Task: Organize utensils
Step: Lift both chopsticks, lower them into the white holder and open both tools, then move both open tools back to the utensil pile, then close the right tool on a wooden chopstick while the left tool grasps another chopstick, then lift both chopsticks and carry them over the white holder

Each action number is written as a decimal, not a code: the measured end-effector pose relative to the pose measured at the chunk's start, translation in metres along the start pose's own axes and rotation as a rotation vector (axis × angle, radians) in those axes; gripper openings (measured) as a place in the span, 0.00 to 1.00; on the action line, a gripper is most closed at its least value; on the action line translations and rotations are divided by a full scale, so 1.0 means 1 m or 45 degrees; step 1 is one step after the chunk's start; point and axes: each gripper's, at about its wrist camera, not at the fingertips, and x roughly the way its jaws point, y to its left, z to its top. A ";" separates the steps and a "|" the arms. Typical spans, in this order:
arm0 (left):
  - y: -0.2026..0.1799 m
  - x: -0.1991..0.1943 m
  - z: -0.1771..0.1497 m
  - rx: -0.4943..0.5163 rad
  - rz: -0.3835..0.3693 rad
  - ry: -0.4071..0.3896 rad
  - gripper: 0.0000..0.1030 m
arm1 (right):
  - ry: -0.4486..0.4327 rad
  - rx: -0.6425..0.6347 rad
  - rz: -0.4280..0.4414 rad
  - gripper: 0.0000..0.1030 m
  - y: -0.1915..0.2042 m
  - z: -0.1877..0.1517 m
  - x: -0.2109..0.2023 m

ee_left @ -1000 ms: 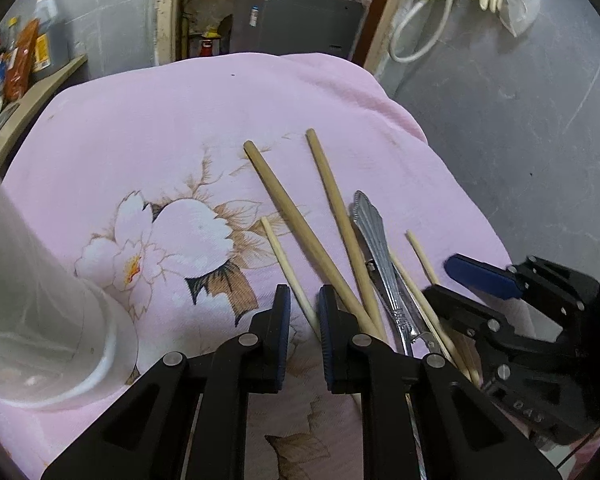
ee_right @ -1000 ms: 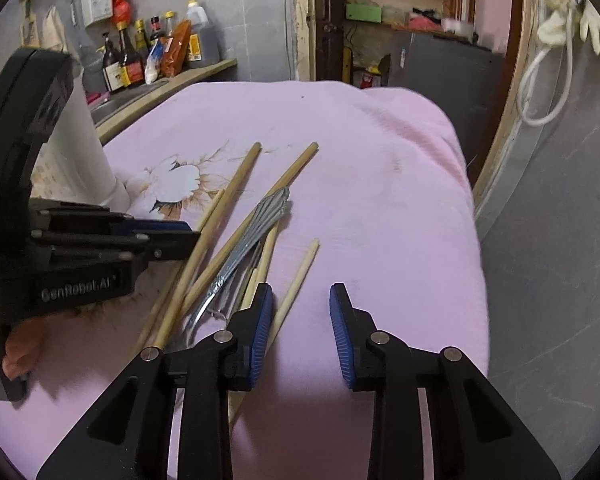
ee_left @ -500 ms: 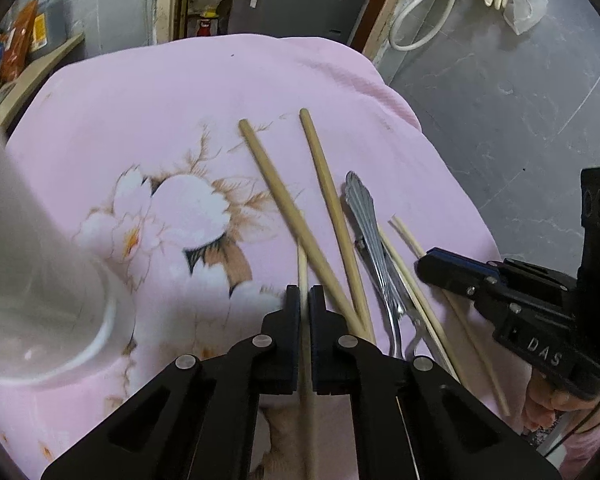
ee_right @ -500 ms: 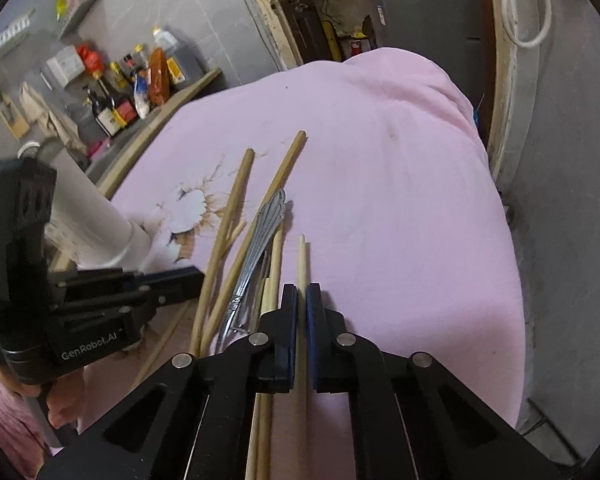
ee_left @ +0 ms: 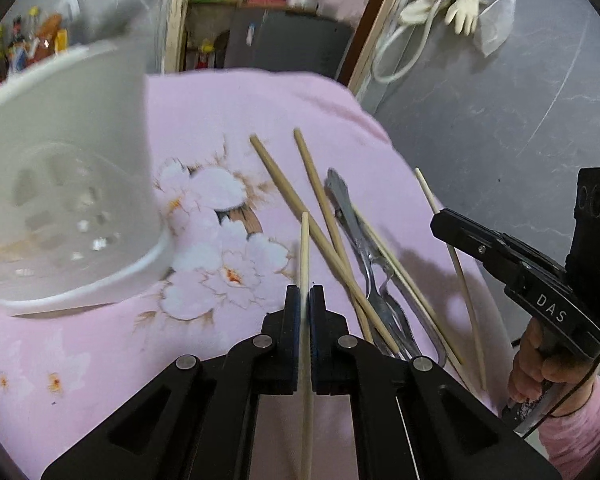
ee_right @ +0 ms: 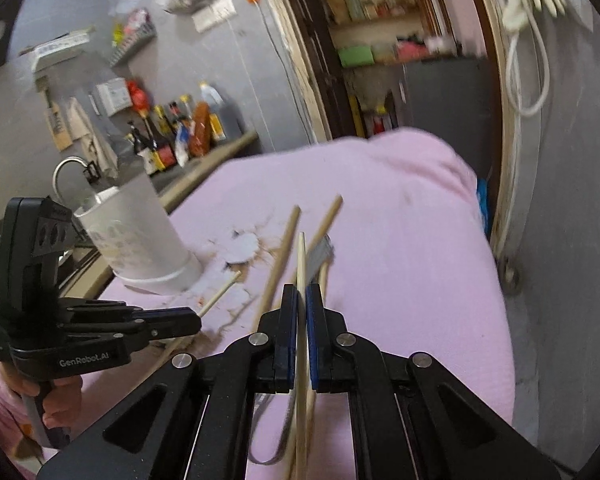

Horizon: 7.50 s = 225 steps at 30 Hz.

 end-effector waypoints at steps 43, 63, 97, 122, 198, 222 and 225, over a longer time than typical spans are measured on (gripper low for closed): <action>0.154 -0.196 0.064 -0.271 0.253 -1.220 0.02 | -0.873 -0.048 0.321 0.03 0.141 0.127 0.027; 0.182 -0.160 0.057 -0.349 0.372 -1.195 0.02 | -0.803 -0.187 0.167 0.03 0.163 0.115 0.069; 0.084 -0.153 0.031 -0.121 0.225 -1.007 0.53 | -0.629 -0.297 0.011 0.49 0.105 0.084 -0.004; -0.010 -0.069 -0.002 0.274 0.288 -0.689 0.94 | -0.381 -0.232 -0.308 0.99 -0.006 0.023 -0.037; 0.012 0.056 0.039 -0.108 0.090 0.227 0.07 | 0.465 -0.194 -0.222 0.08 -0.030 0.028 0.094; -0.008 -0.018 0.021 -0.005 0.005 -0.226 0.04 | -0.089 -0.180 -0.140 0.03 0.017 0.025 0.003; -0.008 -0.038 0.022 -0.011 0.028 -0.391 0.04 | -0.265 -0.243 -0.176 0.03 0.035 0.029 -0.017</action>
